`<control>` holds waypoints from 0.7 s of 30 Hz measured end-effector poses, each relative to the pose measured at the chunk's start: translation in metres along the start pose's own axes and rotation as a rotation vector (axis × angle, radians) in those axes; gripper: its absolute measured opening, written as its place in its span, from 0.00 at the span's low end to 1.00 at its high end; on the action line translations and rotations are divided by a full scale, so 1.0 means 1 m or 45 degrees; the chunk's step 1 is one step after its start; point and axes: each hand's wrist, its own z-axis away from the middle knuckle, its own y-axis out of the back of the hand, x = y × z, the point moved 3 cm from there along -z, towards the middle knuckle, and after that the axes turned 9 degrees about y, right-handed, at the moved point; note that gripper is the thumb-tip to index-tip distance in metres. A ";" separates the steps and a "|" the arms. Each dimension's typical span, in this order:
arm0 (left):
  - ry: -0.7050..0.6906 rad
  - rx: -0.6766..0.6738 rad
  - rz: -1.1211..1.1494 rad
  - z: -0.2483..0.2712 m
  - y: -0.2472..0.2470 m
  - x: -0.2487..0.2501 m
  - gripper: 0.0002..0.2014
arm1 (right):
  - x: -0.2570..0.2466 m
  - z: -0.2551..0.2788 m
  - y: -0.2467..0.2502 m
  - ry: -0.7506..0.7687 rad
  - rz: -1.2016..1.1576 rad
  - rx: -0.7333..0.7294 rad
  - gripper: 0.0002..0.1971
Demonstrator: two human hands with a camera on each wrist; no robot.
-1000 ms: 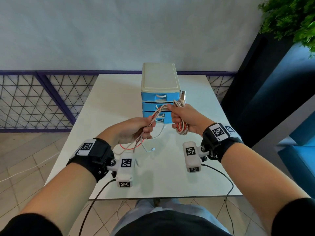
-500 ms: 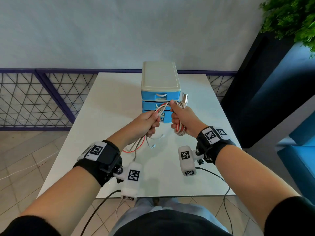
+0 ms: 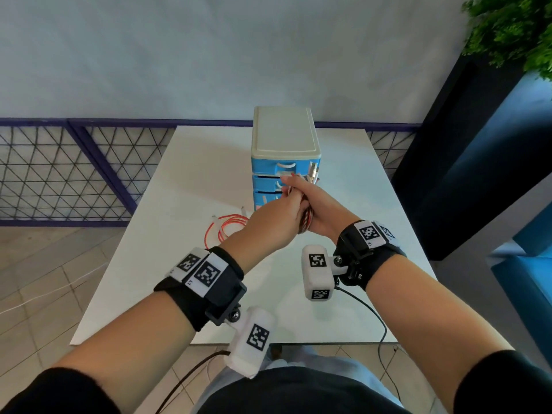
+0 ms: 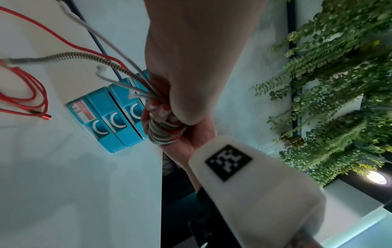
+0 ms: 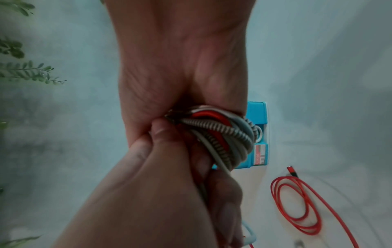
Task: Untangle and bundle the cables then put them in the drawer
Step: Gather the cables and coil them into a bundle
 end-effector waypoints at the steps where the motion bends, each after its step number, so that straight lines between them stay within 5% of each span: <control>1: -0.006 0.003 -0.026 0.001 0.001 0.001 0.18 | -0.001 -0.001 0.000 0.012 0.020 0.024 0.12; 8: 0.059 -0.156 -0.120 -0.004 0.010 -0.007 0.18 | -0.005 -0.004 0.008 0.203 0.185 0.236 0.12; 13: 0.076 -0.467 0.237 0.008 -0.006 -0.010 0.25 | -0.022 -0.009 0.020 0.250 -0.126 0.285 0.15; 18: -0.016 -0.429 0.397 0.007 -0.019 -0.021 0.20 | -0.024 -0.004 0.012 0.226 -0.321 0.082 0.18; 21: -0.111 -0.409 0.468 0.009 -0.023 -0.028 0.16 | -0.021 -0.001 0.006 0.235 -0.491 0.142 0.18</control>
